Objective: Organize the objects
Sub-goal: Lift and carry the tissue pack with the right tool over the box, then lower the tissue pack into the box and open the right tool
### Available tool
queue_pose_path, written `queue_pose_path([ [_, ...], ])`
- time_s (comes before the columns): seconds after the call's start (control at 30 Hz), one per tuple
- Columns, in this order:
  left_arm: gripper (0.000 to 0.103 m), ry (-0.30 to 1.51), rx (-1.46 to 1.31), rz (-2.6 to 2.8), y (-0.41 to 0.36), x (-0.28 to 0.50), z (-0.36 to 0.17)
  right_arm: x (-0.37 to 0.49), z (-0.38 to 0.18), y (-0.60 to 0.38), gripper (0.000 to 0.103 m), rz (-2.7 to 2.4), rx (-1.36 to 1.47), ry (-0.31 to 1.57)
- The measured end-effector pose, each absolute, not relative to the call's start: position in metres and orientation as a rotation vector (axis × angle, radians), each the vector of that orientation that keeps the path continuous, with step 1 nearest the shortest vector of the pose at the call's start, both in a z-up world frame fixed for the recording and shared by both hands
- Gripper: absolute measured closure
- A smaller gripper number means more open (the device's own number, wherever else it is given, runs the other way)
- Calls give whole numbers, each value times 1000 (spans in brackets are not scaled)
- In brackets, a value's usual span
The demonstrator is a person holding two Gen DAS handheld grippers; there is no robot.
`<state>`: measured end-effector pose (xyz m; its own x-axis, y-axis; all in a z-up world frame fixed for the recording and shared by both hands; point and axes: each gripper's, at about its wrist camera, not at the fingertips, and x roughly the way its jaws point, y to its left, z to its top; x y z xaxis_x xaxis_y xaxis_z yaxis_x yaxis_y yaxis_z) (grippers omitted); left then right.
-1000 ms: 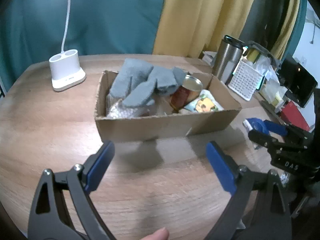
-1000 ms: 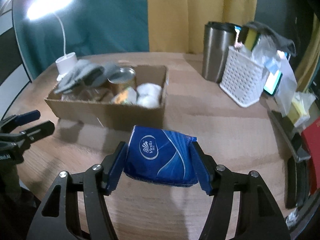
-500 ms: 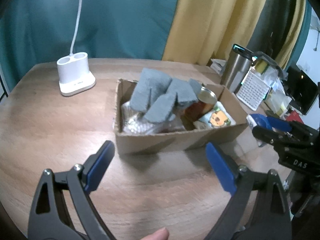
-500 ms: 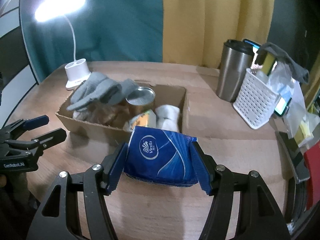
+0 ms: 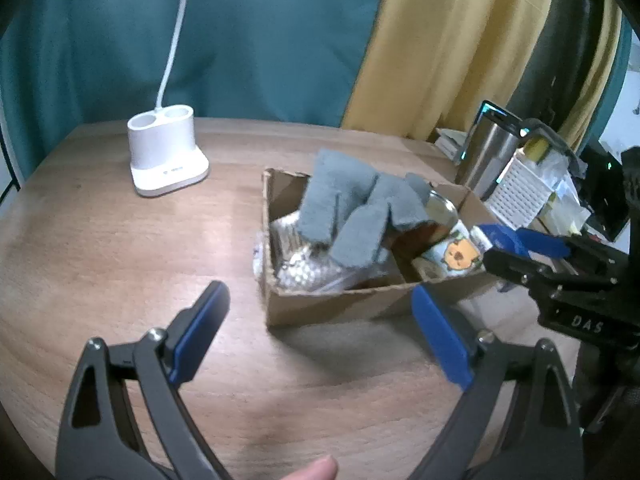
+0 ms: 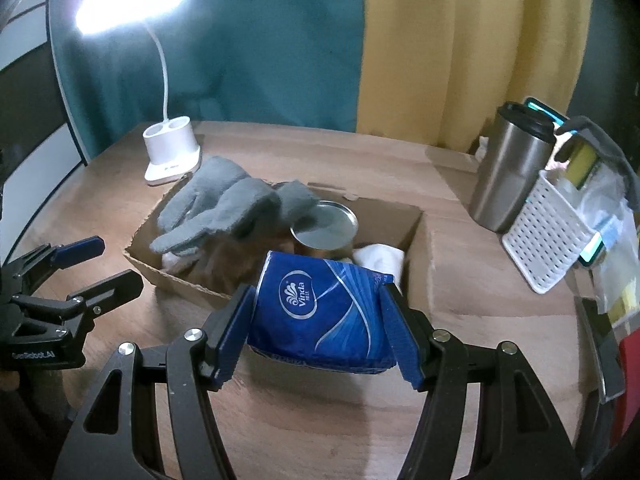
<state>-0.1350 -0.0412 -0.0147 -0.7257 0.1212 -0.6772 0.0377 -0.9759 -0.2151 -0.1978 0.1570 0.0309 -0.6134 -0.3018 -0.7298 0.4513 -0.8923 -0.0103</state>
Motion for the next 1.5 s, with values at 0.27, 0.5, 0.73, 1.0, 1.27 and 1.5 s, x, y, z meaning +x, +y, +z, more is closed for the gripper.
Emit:
queue_pose_path([
  [0.27, 9, -360, -1145, 2865, -53, -139, -19, -209, 29, 137, 36, -2446, 1096, 305],
  [0.5, 9, -383, -1146, 2869, -62, -143, -21, -224, 26, 124, 36, -2438, 1143, 294],
  [0.73, 9, -400, -1154, 2873, -69, -146, -24, -233, 22, 115, 36, -2446, 1153, 288],
  [1.0, 9, -405, -1160, 2864, -68, -148, -26, -233, 16, 108, 26, -2452, 1165, 284],
  [1.27, 9, -394, -1162, 2860, -64, -149, -26, -234, 17, 122, 26, -2498, 1165, 264],
  [1.5, 9, -382, -1162, 2864, -62, -149, -24, -239, 13, 136, 26, -2527, 1181, 247],
])
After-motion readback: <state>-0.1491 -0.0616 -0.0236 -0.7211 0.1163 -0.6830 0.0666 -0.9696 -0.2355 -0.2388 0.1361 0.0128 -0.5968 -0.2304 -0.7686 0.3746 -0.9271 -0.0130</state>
